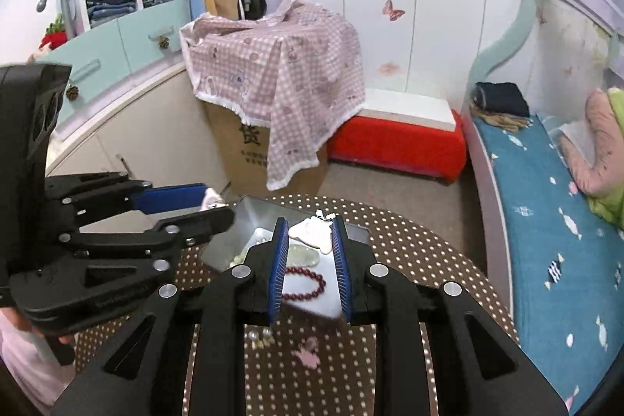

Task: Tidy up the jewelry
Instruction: 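Carry both charms into the grey box and open both grippers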

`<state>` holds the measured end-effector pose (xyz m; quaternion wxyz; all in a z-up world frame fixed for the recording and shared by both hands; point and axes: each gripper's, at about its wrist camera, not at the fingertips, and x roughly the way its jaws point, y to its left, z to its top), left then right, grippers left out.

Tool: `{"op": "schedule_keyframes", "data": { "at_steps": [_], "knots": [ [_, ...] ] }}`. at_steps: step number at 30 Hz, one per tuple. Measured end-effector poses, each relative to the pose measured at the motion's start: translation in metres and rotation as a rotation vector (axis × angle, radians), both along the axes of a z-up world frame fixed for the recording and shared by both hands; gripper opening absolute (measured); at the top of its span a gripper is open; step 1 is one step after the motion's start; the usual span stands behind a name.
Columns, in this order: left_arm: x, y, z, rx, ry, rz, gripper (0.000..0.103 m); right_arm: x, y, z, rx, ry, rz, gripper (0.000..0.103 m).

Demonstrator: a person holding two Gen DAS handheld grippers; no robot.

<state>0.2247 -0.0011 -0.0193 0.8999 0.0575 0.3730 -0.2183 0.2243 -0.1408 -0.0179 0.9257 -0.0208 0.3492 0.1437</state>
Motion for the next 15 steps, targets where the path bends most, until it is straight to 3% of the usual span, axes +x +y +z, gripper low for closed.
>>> {"op": "schedule_keyframes", "data": {
  "at_steps": [15],
  "knots": [
    [0.038,0.002,-0.030,0.016,0.100,0.011,0.031,0.031,0.007,-0.031,0.048,0.069,0.012,0.025]
  ]
}}
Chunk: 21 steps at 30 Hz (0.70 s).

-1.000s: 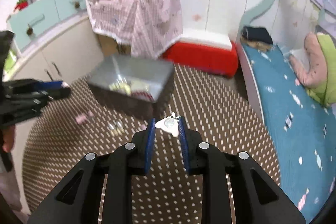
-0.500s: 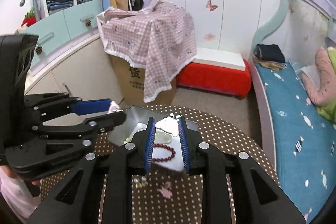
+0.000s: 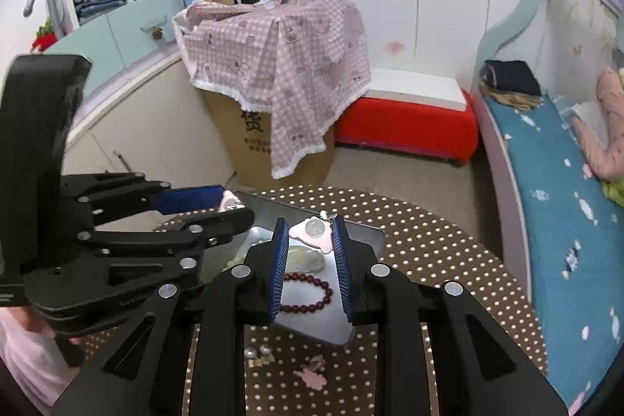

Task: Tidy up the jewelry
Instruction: 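Carry both charms into the grey box and open both grippers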

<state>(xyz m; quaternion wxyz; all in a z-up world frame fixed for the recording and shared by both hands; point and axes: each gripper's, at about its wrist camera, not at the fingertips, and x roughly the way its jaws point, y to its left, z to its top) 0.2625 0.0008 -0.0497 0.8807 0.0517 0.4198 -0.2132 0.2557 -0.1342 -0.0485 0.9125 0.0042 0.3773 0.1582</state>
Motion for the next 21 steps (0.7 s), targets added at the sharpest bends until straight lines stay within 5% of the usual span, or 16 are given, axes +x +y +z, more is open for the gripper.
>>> {"op": "schedule_keyframes", "data": {
  "at_steps": [2,3,5,21],
  "knots": [
    [0.001,0.001,-0.001,0.001,0.010,0.003,0.037,-0.002,0.000,0.000,-0.003,0.002,0.007,0.034],
    [0.001,0.001,-0.002,0.002,0.014,0.007,0.047,-0.004,-0.002,0.001,-0.004,-0.002,0.003,0.043],
    [0.001,0.003,-0.004,0.013,0.018,0.026,0.050,-0.009,-0.003,0.003,-0.031,-0.034,-0.036,0.067],
    [-0.011,0.019,-0.006,0.027,0.047,0.087,0.057,-0.024,-0.028,-0.006,-0.053,-0.007,-0.094,0.068]
  ]
}}
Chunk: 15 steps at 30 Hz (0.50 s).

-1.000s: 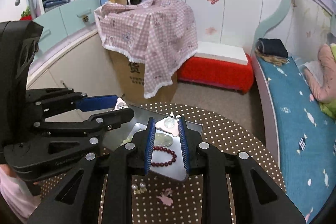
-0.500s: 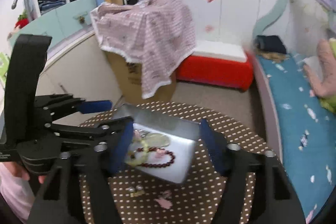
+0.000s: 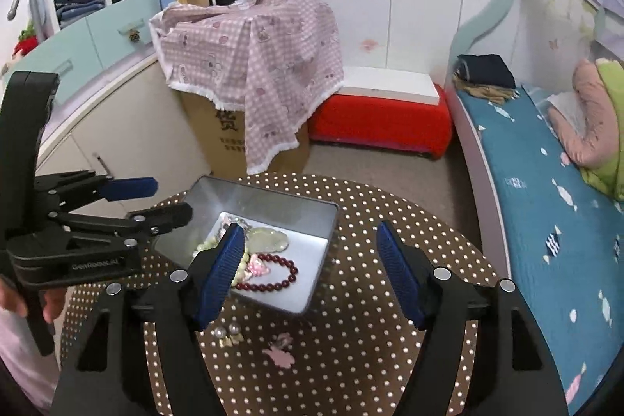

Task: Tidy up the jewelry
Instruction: 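Lift both open grippers out of the box toward the remaining charms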

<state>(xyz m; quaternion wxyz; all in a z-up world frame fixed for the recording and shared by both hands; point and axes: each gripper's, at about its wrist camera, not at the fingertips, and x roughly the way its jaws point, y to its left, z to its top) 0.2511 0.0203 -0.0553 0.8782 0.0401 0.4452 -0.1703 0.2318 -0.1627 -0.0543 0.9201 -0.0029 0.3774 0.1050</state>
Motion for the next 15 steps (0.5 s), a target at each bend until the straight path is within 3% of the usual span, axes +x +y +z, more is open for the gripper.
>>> {"op": "schedule_keyframes", "data": {
  "at_steps": [15],
  "knots": [
    [-0.041,0.019,-0.012,-0.022,0.038,0.049,0.062,-0.038,-0.029,-0.005,-0.014,0.024,-0.065,0.068]
  ]
}}
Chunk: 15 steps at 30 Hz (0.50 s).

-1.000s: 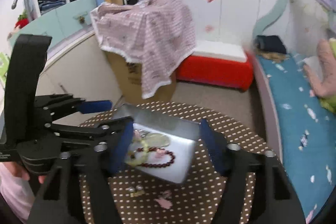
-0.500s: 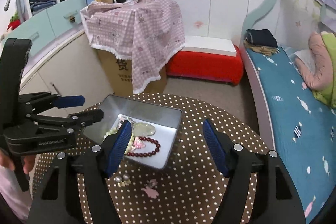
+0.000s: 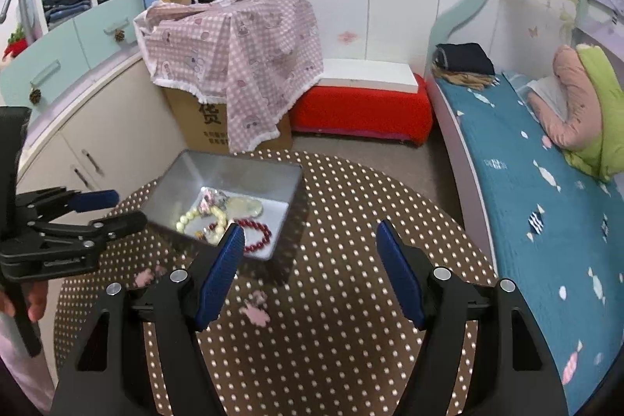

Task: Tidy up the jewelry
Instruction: 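Lift both open grippers out of the box toward the remaining charms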

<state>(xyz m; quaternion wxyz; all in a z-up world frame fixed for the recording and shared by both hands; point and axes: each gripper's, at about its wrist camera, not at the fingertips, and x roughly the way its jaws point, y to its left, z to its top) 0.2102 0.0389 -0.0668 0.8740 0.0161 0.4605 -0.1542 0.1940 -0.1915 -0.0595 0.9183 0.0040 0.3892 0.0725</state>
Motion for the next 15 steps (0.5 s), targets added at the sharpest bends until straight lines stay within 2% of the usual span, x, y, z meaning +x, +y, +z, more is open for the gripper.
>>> {"op": "schedule_keyframes", "data": {
  "at_steps": [6,12,15],
  "knots": [
    [-0.018,0.006,-0.010,0.012,0.030,0.023,0.062,-0.016,-0.010,-0.013,-0.013,0.036,-0.024,0.068],
    [-0.032,0.016,-0.023,0.029,0.061,0.049,0.062,-0.030,-0.016,-0.033,-0.035,0.085,-0.037,0.075],
    [-0.036,0.020,-0.031,0.036,0.079,0.056,0.070,-0.033,-0.016,-0.041,-0.053,0.102,-0.038,0.078]
  ]
}}
